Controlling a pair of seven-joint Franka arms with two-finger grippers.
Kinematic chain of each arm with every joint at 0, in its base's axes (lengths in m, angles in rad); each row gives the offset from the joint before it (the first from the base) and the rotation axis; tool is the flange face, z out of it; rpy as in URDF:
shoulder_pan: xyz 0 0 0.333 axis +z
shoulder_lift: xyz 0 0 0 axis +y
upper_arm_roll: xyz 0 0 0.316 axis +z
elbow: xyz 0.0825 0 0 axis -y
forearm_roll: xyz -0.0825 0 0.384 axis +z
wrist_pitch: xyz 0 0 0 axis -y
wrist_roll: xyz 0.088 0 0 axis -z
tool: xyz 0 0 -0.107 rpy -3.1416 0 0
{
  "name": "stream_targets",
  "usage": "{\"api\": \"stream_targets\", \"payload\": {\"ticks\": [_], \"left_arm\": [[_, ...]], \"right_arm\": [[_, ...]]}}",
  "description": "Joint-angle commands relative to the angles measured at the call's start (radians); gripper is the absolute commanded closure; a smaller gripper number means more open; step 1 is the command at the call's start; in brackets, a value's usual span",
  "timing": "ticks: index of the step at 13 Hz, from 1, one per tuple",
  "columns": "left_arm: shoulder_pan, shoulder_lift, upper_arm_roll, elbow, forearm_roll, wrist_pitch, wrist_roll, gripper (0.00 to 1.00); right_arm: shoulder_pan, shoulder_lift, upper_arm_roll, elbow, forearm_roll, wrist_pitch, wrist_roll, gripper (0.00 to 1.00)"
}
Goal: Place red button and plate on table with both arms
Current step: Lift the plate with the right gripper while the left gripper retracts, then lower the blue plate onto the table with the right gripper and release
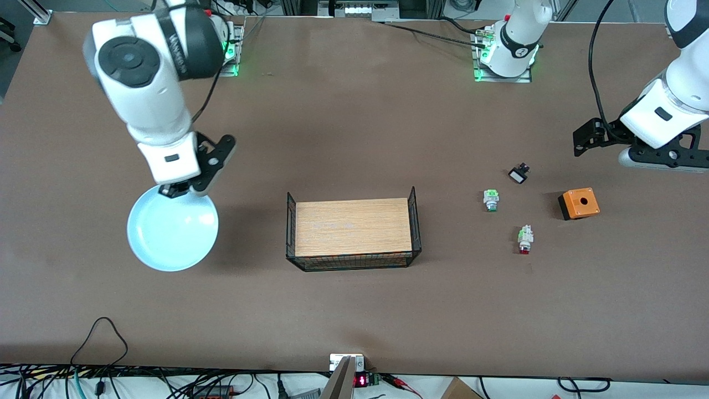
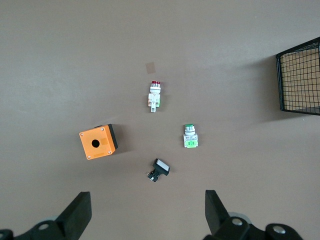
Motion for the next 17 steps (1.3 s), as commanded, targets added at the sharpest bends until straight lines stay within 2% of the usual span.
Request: {"api": "stream_targets", "payload": {"ticks": [1,4,7,9,14,17], "left_arm": [[-0.006,0.007,0.005,0.018,-0.019,-0.001,0.009,0.0],[-0.012,0.007,0.005,0.021,-0.018,-0.001,0.005,0.0],[-0.015,0.008,0.005,0.023,-0.018,-0.001,0.005,0.0],[-0.015,0.008,0.005,0.023,-0.018,-0.001,0.003,0.0],[-0.014,0.008,0.003,0.023,-0.018,-0.001,0.003,0.0],[-0.015,0.008,0.003,0.023,-0.018,-0.001,0.003,0.0]], "right_arm": [[-0.089,-0.106,0.014,-0.254,0.017,0.204,-0.093,1.0],[-0.172,-0.108,0.014,-0.437,0.017,0.431,-0.133,1.0],[-0.242,-0.065,0.009,-0.581,0.014,0.67,-0.169,1.0],[-0.293,0.002,0.011,-0.601,0.013,0.764,-0.224,1.0],[-0.312,0.147,0.009,-0.621,0.013,0.923,-0.235,1.0],[-0.309,0.158,0.009,-0.621,0.013,0.928,-0.236,1.0]]}}
